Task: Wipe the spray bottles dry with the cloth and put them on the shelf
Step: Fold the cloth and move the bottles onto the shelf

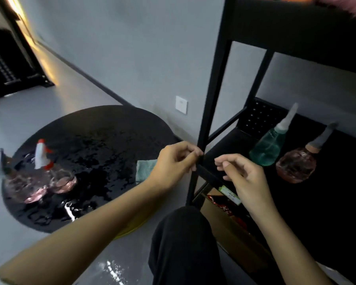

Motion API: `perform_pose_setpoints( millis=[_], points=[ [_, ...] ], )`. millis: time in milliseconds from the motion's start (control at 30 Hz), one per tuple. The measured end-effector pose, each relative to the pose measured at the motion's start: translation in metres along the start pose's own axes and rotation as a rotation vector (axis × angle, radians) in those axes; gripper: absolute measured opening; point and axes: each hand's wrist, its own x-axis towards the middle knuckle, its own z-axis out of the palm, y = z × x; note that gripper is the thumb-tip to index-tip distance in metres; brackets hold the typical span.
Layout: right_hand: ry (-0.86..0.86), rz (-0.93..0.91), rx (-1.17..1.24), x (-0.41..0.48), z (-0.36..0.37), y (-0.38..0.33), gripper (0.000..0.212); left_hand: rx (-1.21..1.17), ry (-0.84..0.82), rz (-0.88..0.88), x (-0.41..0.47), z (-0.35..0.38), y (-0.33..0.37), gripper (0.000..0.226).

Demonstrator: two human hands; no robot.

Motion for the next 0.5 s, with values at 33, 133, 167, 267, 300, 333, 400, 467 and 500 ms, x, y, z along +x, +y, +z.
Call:
perform_pose_setpoints(
  millis=[33,133,167,267,300,333,400,467,500],
  points=[
    [-0.03,-0.005,0.005,0.002,0.012,-0.002,0.023,0.002,0.035,-0.011,-0.008,-0.012,-0.004,0.015],
    [-0.124,-0.004,0.027,0.008,0.051,-0.008,0.022,0.004,0.135,-0.073,-0.03,-0.054,-0.018,0.016],
    [-0.145,-0.009,0.039,0.01,0.064,-0.011,0.021,0.007,0.164,-0.094,-0.038,-0.067,-0.023,0.017],
    [-0.198,-0.012,0.095,0.013,0.103,-0.013,0.022,0.026,0.246,-0.147,-0.062,-0.106,-0.035,0.022],
    [-0.217,-0.007,0.104,0.013,0.116,-0.012,0.022,0.043,0.267,-0.157,-0.07,-0.117,-0.038,0.026],
    [-0.236,-0.004,0.107,0.013,0.128,-0.011,0.022,0.061,0.285,-0.163,-0.079,-0.128,-0.042,0.03],
    [-0.274,0.001,0.11,0.012,0.151,-0.005,0.022,0.075,0.323,-0.195,-0.096,-0.15,-0.054,0.037],
    [-0.298,0.008,0.109,0.011,0.173,-0.001,0.022,0.075,0.377,-0.25,-0.112,-0.174,-0.072,0.037],
    [-0.309,0.016,0.114,0.009,0.183,0.002,0.021,0.09,0.407,-0.282,-0.12,-0.185,-0.082,0.035]
  ],
)
